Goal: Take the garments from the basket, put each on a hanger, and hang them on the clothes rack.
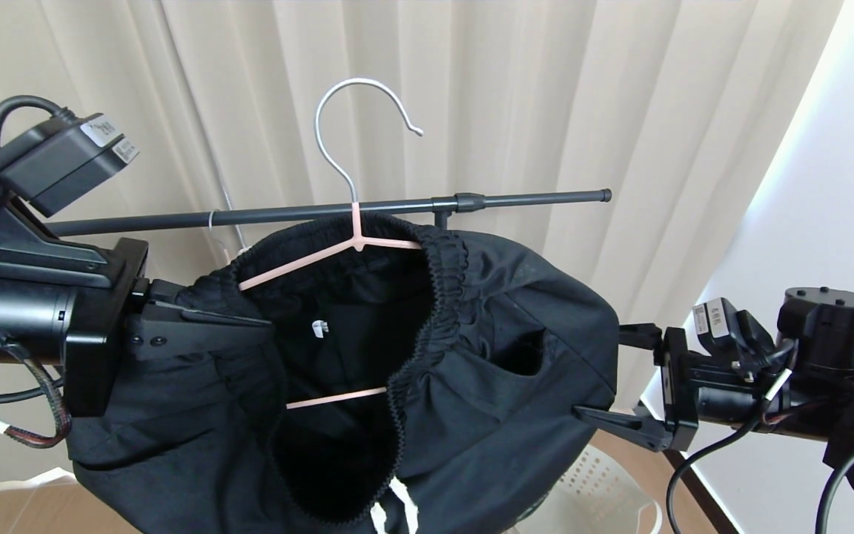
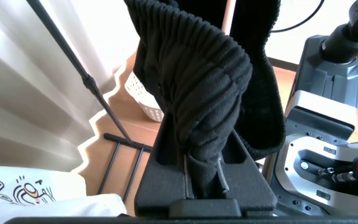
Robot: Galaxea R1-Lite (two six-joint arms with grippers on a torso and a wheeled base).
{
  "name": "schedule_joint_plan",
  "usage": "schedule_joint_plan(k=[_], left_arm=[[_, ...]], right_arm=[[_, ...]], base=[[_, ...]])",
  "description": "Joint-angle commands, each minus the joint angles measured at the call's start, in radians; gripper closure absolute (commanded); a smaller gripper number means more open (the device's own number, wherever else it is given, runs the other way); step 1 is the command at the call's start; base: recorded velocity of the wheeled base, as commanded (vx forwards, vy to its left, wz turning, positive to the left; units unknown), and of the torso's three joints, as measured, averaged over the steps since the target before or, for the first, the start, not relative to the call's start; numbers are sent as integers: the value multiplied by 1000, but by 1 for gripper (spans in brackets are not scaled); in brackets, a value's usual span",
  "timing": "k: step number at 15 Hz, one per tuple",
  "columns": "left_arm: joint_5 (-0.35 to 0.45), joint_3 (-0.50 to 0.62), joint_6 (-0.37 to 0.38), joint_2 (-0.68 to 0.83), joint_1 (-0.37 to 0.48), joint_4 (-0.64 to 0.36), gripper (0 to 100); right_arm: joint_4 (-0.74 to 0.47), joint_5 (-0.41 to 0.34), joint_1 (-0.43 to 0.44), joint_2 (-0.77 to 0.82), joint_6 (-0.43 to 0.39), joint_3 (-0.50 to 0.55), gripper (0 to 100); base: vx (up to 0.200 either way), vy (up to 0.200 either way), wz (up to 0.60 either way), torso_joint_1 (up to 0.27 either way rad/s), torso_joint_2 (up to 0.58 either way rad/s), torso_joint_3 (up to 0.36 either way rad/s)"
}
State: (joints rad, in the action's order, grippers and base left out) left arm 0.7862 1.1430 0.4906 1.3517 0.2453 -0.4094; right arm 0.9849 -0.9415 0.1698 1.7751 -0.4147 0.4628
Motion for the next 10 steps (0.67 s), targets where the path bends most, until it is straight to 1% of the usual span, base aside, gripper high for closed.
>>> schedule_joint_plan(k=[1, 4, 5, 10], left_arm=[[1, -5, 0, -5, 2, 0, 100], [-1, -14, 0, -11, 2, 0, 100], [-1, -16, 2, -11, 2, 0, 100], [-1, -39, 0, -28, 2, 0, 100]], right_arm=[[1, 0, 5, 33, -1, 4, 0], [5, 0, 13, 52, -1, 5, 0], [5, 0, 16, 52, -1, 5, 100], [9, -3, 10, 70, 2, 24, 100]], base=[[0, 0, 0, 0, 0, 0], [0, 0, 0, 0, 0, 0], [0, 0, 0, 0, 0, 0], [0, 0, 0, 0, 0, 0]])
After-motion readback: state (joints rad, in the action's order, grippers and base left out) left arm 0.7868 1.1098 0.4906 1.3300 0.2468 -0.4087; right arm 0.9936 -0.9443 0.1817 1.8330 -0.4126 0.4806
